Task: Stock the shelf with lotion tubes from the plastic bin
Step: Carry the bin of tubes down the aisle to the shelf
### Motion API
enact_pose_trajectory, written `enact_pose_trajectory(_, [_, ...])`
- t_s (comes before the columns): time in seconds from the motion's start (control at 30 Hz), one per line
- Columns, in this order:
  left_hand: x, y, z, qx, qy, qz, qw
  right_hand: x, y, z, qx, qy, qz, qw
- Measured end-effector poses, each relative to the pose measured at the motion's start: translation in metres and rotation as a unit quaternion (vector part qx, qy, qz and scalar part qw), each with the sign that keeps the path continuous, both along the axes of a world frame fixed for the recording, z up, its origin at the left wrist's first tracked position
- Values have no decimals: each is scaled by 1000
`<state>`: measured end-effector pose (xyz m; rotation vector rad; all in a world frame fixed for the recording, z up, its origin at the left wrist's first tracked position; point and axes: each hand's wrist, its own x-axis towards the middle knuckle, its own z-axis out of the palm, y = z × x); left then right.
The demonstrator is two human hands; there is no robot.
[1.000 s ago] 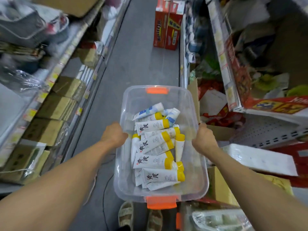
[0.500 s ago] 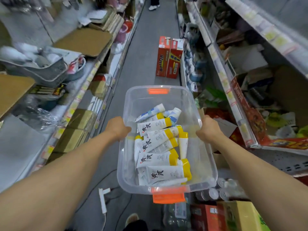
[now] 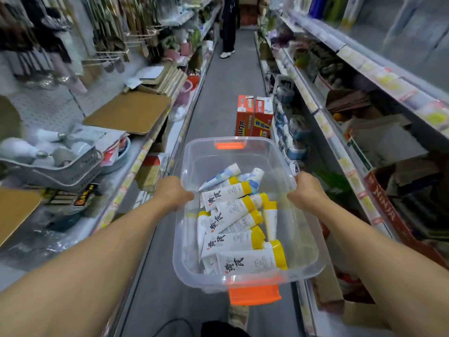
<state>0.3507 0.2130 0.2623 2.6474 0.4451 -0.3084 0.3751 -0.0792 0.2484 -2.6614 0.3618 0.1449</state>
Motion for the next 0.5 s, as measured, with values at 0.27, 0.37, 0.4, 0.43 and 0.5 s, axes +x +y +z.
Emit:
enact_pose_trajectory(0.27, [157,-16,5,-16,-28,14,999,151,-18,9,1,-14,39,999])
enact_pose_trajectory(0.37, [208,-22,11,-28,-46,9,999,200,-25,17,1,-32,32,999])
enact_pose_trajectory(0.4, [225,-24,13,-27,-50,3,998,217,-27,20,5,-38,27,999])
enact_pose_trajectory(0.43, [243,-26,14,-27,-53,-2,998,234,-29,22,5,-41,19,999])
enact_pose_trajectory(0.5, [281,-28,15,-32,-58,-8,998,270,-33,22,3,-45,6,999])
